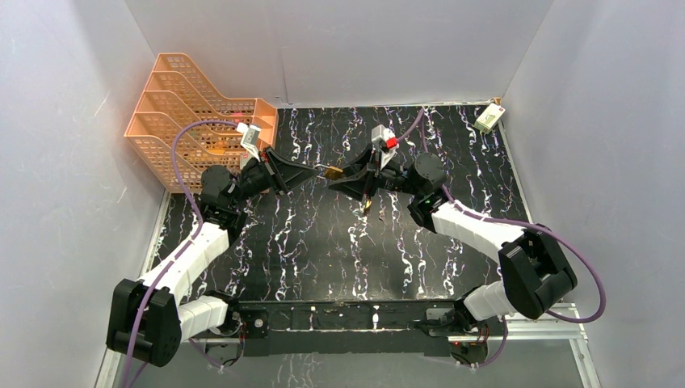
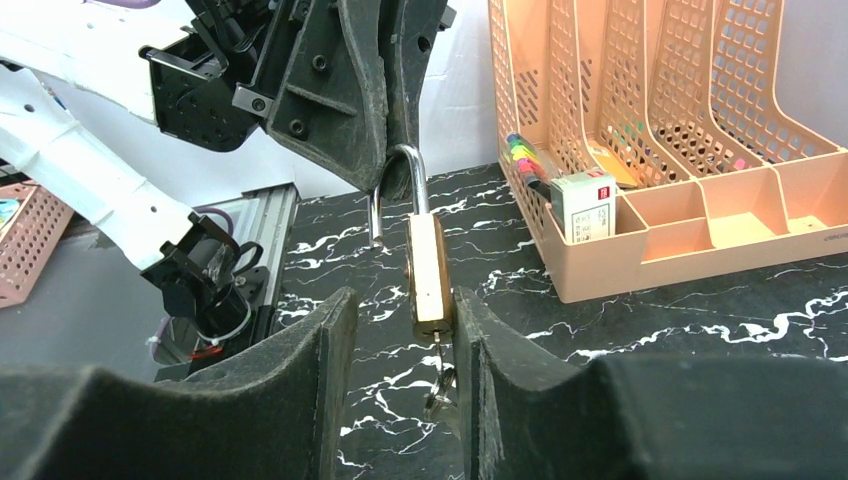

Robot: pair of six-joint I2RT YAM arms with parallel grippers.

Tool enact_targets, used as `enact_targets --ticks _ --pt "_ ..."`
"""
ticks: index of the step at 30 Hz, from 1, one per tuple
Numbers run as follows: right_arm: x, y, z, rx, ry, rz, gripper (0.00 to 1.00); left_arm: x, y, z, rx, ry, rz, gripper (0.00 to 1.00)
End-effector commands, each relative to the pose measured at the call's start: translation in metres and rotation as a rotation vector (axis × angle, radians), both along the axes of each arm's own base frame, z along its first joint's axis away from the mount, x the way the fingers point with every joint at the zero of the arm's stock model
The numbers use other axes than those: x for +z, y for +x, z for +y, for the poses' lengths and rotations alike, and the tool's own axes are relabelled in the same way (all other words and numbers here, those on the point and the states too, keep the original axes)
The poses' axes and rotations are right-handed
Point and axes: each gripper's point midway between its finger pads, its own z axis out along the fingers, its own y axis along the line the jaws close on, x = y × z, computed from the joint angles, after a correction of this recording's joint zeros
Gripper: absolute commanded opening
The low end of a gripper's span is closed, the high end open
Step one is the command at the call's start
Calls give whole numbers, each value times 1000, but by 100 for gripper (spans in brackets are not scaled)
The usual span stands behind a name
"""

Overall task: Lock with the key
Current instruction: Lock the lock.

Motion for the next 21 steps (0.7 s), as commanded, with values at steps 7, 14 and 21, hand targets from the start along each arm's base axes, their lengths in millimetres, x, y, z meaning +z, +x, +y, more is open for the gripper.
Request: enact_targets --ticks 7,14,21 --pt "34 -3 -5 -12 77 -112 40 27 -8 0 -10 -25 -121 0" --pt "32 -2 -6 -22 64 -92 14 26 -7 0 -8 -21 -131 0" --pt "29 -14 -14 37 19 -83 0 15 -5 -4 -39 12 -120 0"
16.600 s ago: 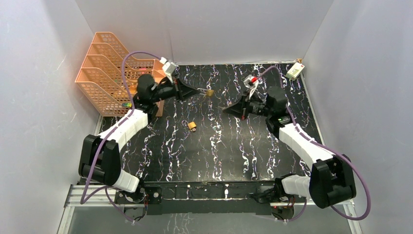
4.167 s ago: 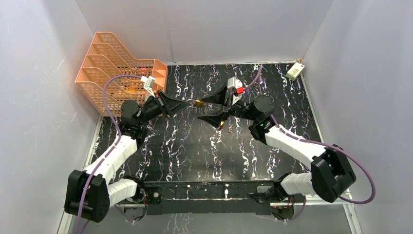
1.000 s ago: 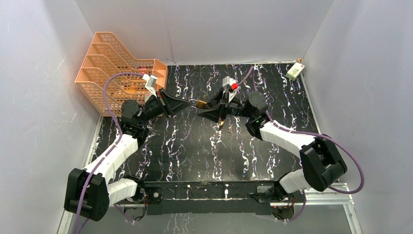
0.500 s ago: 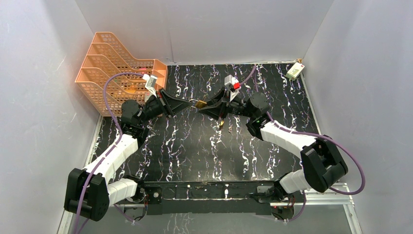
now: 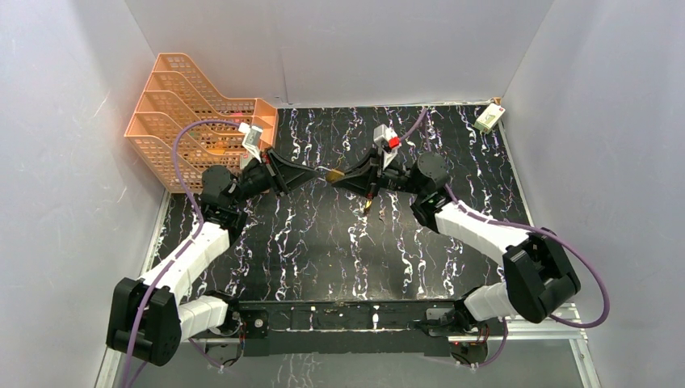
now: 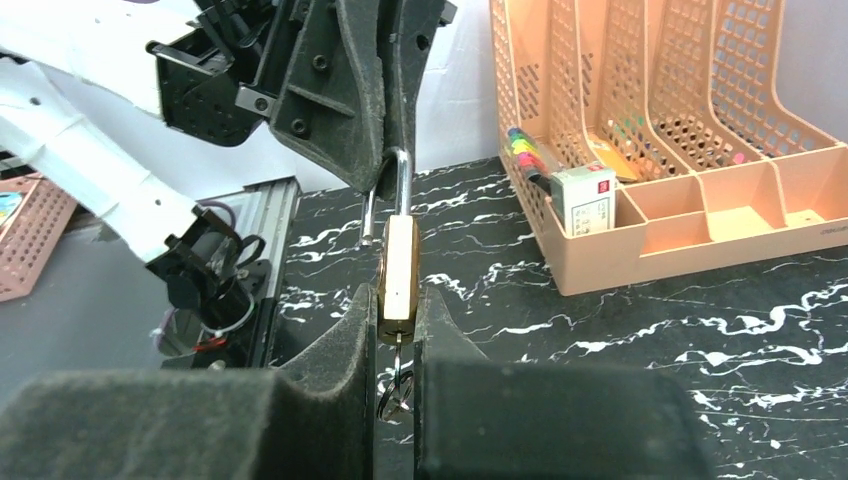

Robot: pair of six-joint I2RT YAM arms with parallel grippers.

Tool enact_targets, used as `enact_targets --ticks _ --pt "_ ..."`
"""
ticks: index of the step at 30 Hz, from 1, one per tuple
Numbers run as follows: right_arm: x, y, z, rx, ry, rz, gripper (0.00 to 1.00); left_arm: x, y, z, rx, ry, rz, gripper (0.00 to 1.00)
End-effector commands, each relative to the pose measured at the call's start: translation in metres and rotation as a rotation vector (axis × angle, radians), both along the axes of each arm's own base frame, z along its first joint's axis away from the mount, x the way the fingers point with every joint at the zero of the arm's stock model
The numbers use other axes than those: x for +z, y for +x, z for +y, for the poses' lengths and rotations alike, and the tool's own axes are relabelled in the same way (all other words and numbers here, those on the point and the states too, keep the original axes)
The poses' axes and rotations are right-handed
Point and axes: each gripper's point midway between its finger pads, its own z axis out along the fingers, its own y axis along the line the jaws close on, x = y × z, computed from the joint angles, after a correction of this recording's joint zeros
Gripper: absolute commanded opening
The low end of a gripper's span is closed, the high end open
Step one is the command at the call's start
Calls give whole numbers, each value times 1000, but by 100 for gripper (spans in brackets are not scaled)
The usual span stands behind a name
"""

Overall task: Lock with the key
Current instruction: Lock the lock.

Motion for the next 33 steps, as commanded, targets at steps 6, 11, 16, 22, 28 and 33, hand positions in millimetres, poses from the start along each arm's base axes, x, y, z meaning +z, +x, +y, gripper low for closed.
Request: enact_targets --ticks 6,11,16,22,28,33 --pt "17 -37 -27 285 -130 13 0 6 -16 -12 -183 59 -89 58" --pt "17 -62 -47 501 -183 52 0 13 -39 -10 -273 84 -160 88" --pt "17 -71 -53 569 -186 23 0 23 -61 -8 -380 96 -204 81" --pt "21 -66 -50 567 -183 25 0 27 -76 -15 -426 84 -268 58" --pt "29 -58 -46 546 -168 32 0 19 -80 -24 -467 89 -268 56" --pt "33 -54 -43 537 -156 30 0 17 -76 -29 -466 85 -255 42"
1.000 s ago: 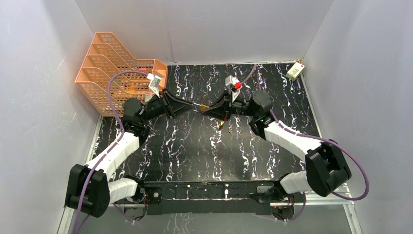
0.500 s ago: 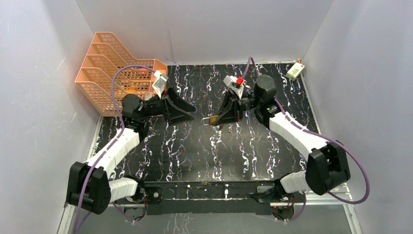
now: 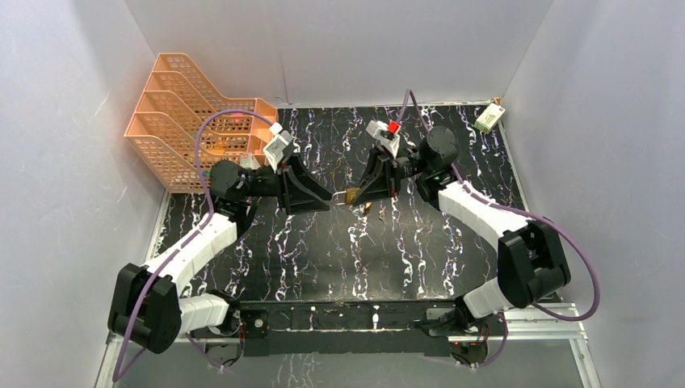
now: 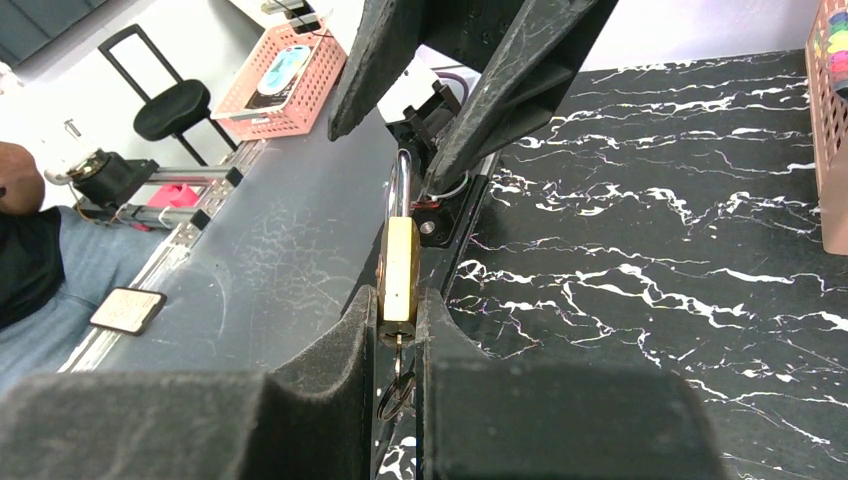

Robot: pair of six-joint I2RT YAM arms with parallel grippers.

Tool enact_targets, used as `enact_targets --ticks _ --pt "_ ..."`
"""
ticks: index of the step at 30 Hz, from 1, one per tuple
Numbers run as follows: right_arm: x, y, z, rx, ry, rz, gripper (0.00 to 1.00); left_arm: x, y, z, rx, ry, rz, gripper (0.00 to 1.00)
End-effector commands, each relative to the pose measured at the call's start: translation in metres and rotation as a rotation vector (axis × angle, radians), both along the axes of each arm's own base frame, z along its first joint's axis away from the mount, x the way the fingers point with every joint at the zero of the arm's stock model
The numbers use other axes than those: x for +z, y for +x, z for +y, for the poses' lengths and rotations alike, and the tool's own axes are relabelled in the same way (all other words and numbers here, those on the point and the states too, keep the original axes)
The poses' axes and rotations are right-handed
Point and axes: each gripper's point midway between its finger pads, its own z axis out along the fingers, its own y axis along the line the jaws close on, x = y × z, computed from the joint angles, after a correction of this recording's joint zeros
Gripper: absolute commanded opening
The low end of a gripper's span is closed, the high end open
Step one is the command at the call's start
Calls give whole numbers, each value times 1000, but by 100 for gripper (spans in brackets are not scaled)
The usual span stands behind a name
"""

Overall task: Lock with the key
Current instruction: Lock the lock.

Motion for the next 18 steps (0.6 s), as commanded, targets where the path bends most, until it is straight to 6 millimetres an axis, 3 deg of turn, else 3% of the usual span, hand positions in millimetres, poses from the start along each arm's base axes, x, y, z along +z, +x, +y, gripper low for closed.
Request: enact_targets --ticks 1,8,18 --pt "27 3 1 -6 61 -95 0 12 1 -3 -5 -28 -76 42" --pt "27 5 2 -11 62 -92 0 10 10 -6 20 -32 -49 32" --pt "25 5 3 -13 61 -87 0 13 9 -10 20 -42 -52 31"
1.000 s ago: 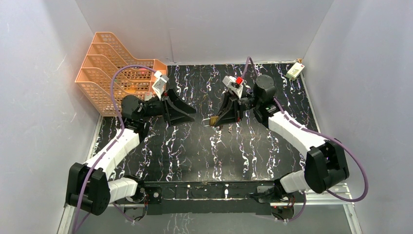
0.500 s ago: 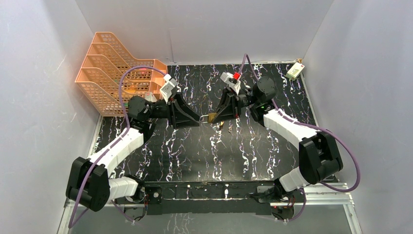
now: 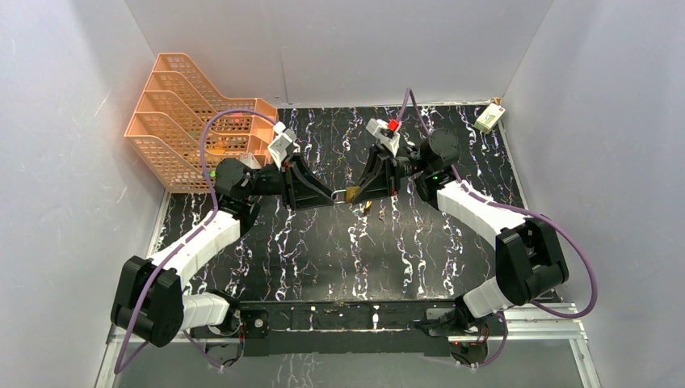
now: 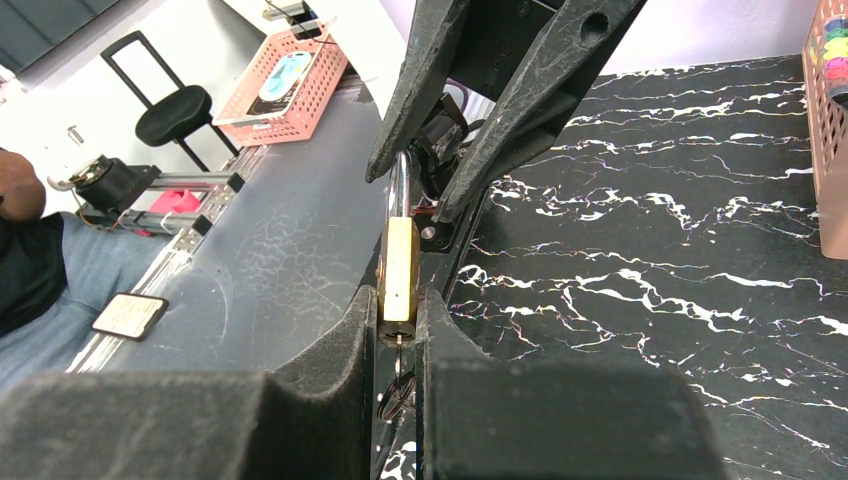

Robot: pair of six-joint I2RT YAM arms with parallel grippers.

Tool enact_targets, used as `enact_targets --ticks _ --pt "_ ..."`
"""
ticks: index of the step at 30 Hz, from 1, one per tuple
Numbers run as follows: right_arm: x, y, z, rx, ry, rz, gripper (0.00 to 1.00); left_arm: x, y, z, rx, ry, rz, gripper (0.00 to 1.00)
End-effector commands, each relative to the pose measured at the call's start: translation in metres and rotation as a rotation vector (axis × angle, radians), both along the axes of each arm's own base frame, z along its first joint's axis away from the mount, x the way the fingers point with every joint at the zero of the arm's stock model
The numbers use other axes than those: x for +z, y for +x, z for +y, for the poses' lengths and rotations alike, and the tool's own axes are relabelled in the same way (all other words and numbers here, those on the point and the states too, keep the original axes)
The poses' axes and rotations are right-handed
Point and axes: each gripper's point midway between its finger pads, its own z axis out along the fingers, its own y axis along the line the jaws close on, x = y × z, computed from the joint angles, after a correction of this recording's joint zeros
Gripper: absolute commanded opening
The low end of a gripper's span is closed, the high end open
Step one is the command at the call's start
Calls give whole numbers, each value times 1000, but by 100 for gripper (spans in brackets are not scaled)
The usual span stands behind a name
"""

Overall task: Lock with the key
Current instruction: Lock the lock.

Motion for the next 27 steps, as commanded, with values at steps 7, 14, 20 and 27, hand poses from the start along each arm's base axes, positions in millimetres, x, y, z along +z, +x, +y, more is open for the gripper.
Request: enact_targets --ticks 7,14,20,27 --pt "21 3 1 -9 57 -99 0 25 -5 -4 -4 -50 -109 32" --pt "21 4 1 -13 57 -96 0 23 -3 -5 -5 -48 -101 19" --pt "20 4 2 -13 56 -94 0 24 -4 -5 -5 -50 -107 6" --pt "19 5 2 -12 54 -91 0 24 -6 -6 -9 -50 -110 0"
